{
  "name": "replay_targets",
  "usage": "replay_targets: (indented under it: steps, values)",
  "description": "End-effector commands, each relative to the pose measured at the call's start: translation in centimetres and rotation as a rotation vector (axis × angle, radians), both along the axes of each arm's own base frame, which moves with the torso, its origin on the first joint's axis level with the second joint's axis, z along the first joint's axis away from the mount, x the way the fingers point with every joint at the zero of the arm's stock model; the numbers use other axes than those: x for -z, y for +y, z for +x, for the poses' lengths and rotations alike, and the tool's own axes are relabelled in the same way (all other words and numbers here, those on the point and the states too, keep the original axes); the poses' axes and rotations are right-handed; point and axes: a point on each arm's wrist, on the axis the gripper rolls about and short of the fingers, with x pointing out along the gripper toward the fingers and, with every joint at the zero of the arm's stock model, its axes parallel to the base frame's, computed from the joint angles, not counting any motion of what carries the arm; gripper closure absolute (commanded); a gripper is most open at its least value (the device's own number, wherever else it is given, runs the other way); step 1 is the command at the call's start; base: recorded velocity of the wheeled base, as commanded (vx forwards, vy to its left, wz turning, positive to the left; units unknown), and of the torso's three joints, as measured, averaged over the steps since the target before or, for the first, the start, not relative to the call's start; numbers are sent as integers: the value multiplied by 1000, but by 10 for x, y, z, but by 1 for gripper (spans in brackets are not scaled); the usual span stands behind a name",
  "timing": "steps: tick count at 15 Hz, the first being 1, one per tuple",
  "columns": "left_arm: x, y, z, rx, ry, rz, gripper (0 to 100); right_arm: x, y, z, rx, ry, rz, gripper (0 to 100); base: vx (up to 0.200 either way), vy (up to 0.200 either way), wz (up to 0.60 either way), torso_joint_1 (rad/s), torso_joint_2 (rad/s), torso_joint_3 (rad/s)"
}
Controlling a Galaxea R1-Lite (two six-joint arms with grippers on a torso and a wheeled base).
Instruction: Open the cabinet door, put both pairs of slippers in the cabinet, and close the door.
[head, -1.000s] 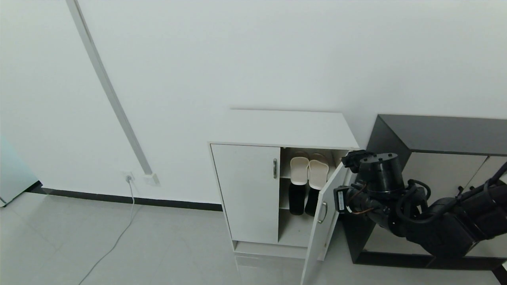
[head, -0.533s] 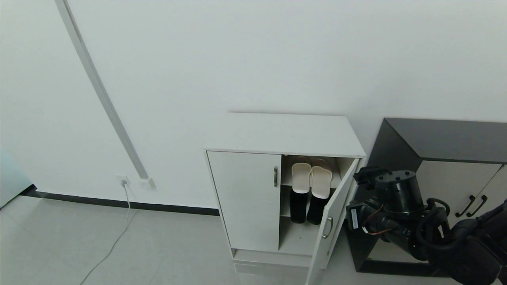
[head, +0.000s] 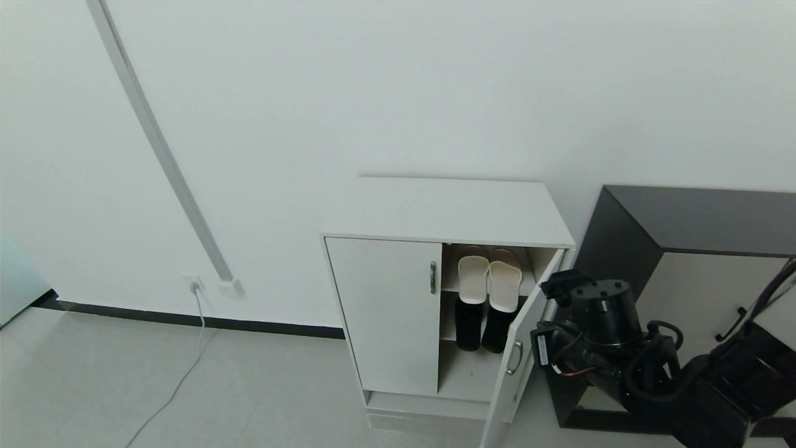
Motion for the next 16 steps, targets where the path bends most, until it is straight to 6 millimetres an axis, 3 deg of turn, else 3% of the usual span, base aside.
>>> replay_targets:
  steps: [1,16]
  values:
    - [0,0,0,-1,1,0,100,21,11,13,-8,30,-21,100,0,0,0,0,0,0]
    - [0,0,0,-1,1,0,100,18,59,85,-15,-117,64,100,0,0,0,0,0,0]
